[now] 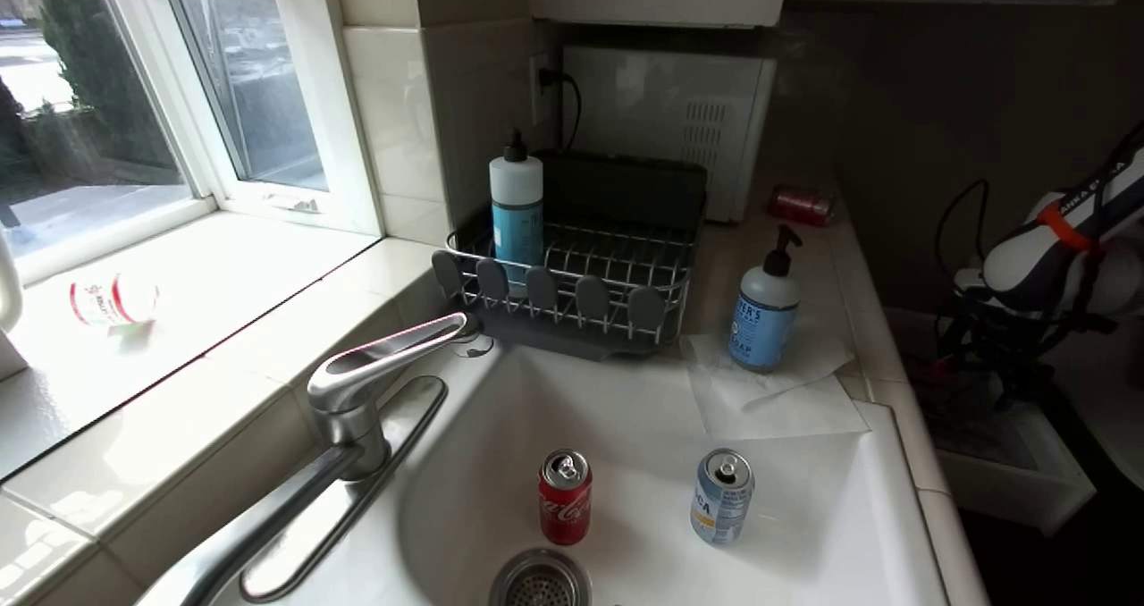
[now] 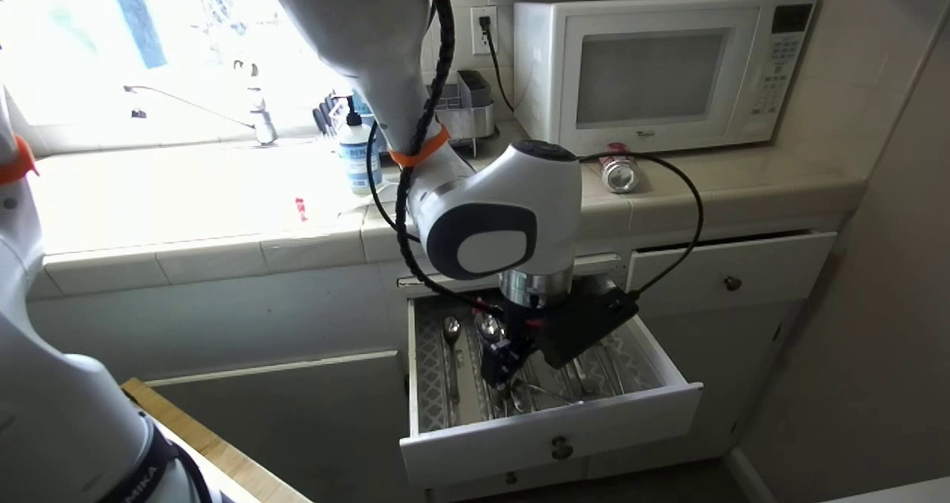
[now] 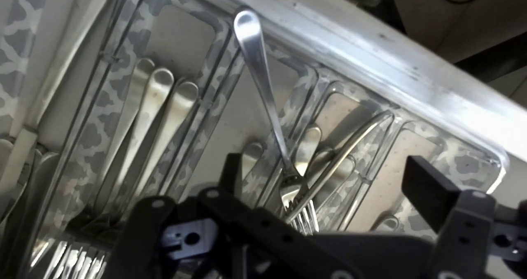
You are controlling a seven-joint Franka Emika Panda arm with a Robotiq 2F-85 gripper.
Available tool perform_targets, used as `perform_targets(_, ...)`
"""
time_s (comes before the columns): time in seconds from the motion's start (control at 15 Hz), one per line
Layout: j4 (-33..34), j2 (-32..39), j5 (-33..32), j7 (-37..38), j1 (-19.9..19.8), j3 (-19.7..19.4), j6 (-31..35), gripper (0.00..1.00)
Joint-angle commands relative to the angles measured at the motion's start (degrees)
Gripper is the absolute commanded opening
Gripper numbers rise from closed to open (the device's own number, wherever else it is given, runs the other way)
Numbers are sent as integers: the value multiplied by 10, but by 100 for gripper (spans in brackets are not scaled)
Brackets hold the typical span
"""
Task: Put one fork from the drawer on the counter.
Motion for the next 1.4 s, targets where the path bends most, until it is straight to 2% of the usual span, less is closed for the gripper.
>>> perform_targets(0.0,11,31,37,-99,-58,58,23,100)
perform_targets(0.13,17,43,43,-134,-76,73,26,100)
perform_targets(0.27,24,53,41,-158,-88,80,26,88)
perform_targets(0.4,30,59,38,-175,-97,85,27,83)
perform_targets(0.47,33,61,37,-182,-101,88,28,75)
perform_targets(0.6,38,65,37,-196,-110,95,32,76)
perform_targets(0.67,40,65,39,-204,-115,102,34,71)
perform_targets(0.73,43,66,39,-211,-119,107,36,74)
perform_targets(0.8,46,67,40,-215,-123,113,37,71)
perform_targets(0.93,51,72,39,-223,-127,121,39,70)
perform_targets(1.13,57,83,30,-226,-124,122,53,59)
perform_targets(1.27,60,91,21,-226,-122,117,66,56)
perform_targets(1.33,62,95,18,-225,-124,118,72,46)
